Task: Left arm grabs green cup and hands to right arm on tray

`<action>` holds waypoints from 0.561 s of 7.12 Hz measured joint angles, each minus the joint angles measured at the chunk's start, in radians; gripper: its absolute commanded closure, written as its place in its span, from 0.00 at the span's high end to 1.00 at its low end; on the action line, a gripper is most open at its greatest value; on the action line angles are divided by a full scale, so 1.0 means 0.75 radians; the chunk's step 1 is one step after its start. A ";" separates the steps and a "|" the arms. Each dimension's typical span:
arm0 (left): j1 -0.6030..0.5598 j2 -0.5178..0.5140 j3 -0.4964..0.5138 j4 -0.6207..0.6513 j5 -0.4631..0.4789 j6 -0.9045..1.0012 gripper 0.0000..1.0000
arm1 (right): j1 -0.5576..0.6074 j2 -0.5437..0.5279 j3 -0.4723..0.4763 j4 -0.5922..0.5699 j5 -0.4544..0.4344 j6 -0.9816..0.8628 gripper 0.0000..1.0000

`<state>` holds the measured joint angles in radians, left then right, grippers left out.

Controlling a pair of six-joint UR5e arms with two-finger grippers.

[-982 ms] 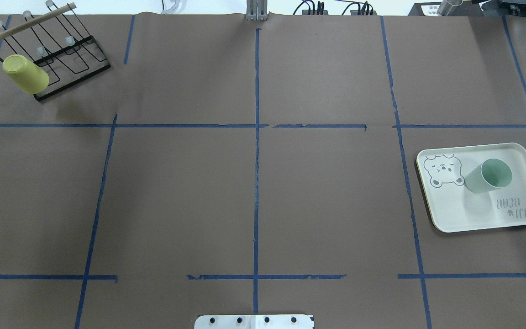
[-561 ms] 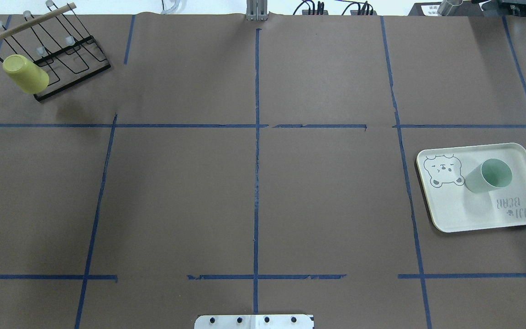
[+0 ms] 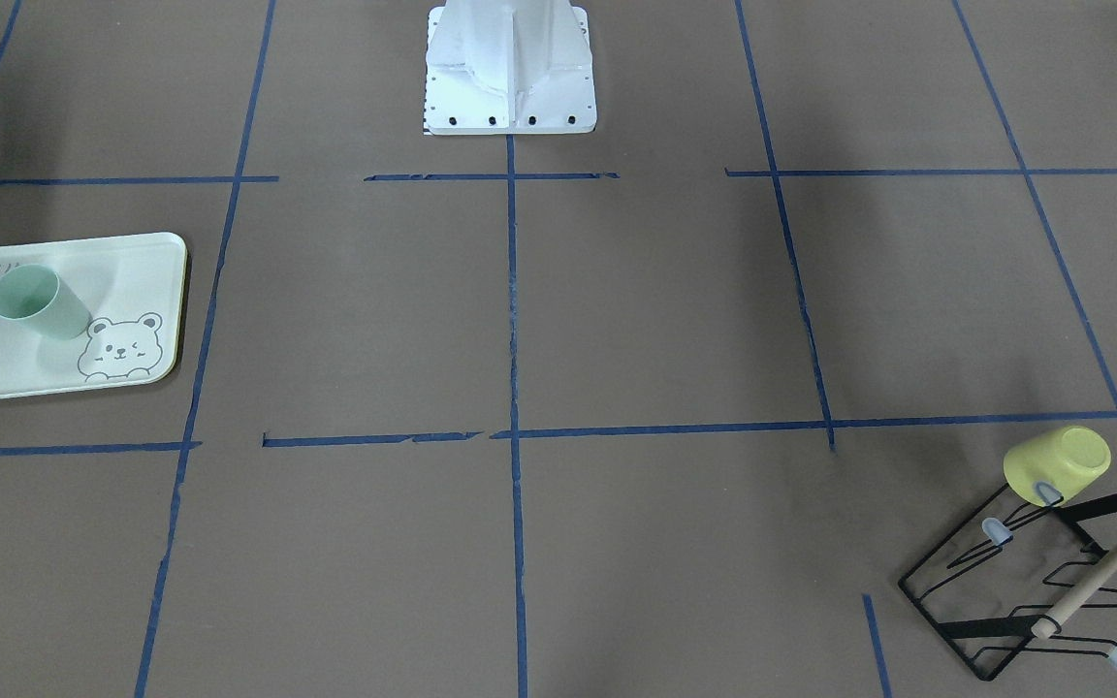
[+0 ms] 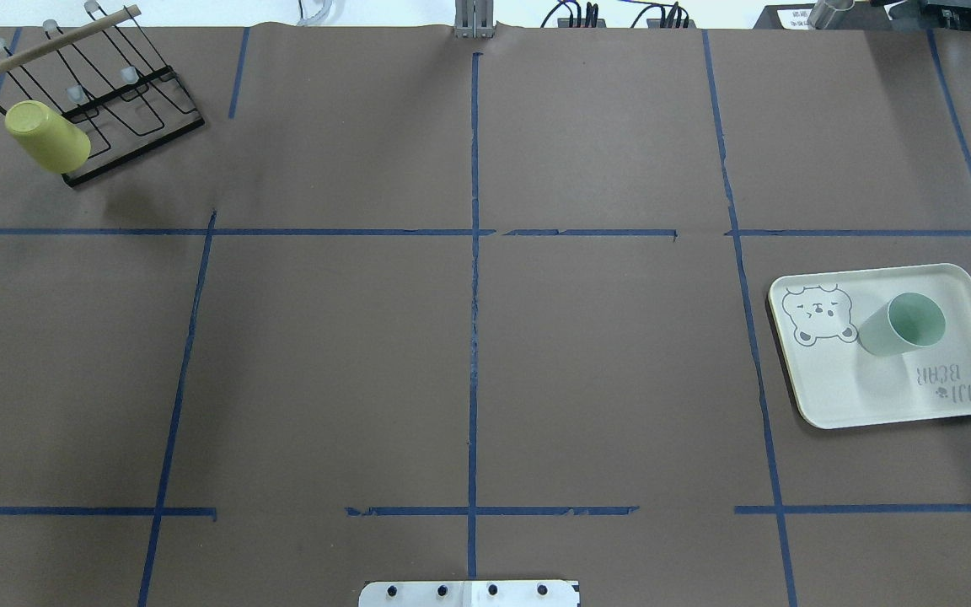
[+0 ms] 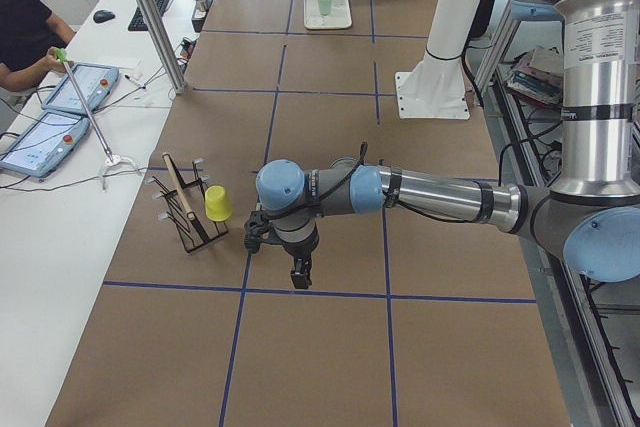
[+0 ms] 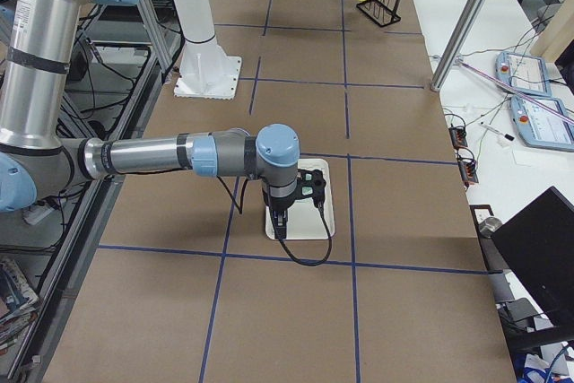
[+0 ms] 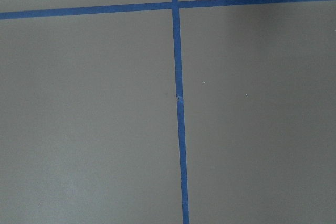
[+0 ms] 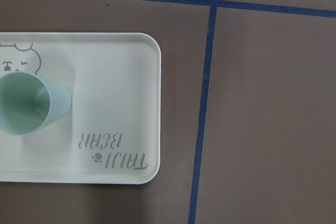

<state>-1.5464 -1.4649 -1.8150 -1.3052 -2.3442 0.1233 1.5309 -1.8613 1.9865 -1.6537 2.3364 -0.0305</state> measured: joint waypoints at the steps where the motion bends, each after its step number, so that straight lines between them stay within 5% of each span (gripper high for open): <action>1: 0.000 0.008 0.000 -0.002 -0.003 -0.003 1.00 | 0.000 -0.008 0.001 0.000 0.003 0.000 1.00; 4: 0.002 0.017 0.000 -0.004 -0.007 -0.006 1.00 | -0.007 -0.022 -0.001 -0.004 0.009 -0.001 1.00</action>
<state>-1.5447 -1.4523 -1.8150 -1.3083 -2.3498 0.1185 1.5259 -1.8778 1.9855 -1.6564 2.3429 -0.0315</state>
